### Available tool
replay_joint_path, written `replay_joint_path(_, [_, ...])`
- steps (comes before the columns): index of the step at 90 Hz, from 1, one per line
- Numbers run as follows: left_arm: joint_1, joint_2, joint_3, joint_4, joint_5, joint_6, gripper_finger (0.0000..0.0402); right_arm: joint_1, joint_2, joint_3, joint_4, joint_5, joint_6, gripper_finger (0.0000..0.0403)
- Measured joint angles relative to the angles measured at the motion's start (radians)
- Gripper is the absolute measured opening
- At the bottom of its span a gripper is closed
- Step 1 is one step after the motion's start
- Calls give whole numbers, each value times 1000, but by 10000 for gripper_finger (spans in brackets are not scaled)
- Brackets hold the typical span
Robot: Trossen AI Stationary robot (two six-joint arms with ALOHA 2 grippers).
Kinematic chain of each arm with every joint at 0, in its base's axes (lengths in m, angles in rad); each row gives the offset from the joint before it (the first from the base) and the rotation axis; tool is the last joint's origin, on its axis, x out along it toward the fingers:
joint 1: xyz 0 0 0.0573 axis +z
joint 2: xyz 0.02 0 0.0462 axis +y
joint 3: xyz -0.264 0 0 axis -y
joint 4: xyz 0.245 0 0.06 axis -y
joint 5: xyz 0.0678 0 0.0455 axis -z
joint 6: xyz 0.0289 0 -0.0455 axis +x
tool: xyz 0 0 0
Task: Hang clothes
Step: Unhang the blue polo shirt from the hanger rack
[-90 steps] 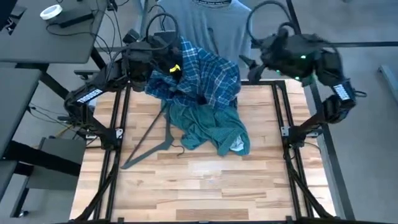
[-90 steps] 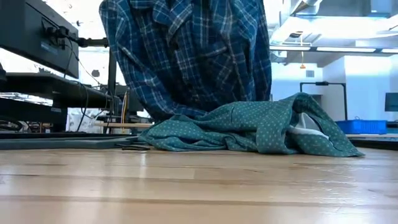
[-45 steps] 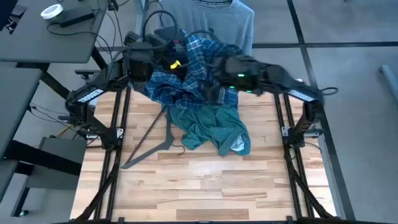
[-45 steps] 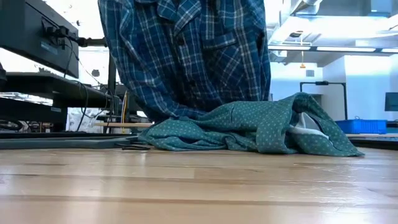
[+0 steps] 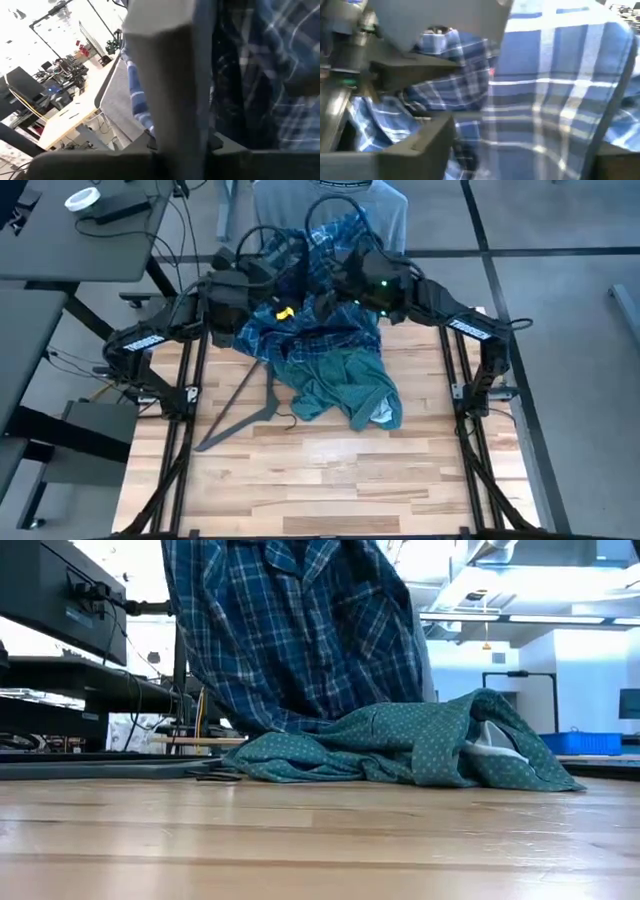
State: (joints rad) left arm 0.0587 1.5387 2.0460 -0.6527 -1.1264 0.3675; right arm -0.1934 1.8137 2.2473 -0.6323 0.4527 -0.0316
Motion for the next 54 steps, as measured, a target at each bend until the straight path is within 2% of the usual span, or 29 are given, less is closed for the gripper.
replay_joint_path(8, [-5, -1, 0, -16, -6, 6, 5, -10, -5, -3, -62, 4, -57, 57])
replay_joint_path(13, [-5, -3, 0, -34, -5, 11, 5, -12, -27, -3, -87, 3, -99, 21])
replay_joint_path(31, [-10, -19, 0, -210, 13, 3, 4, -46, -162, -1, -178, 78, -136, 1])
replay_joint_path(42, [-23, -33, 1, -353, 158, 24, 4, -120, -241, -1, -256, 101, -158, 0])
replay_joint_path(54, [-55, -35, 0, -382, 307, 92, 4, -227, -293, -1, -398, 77, -129, 0])
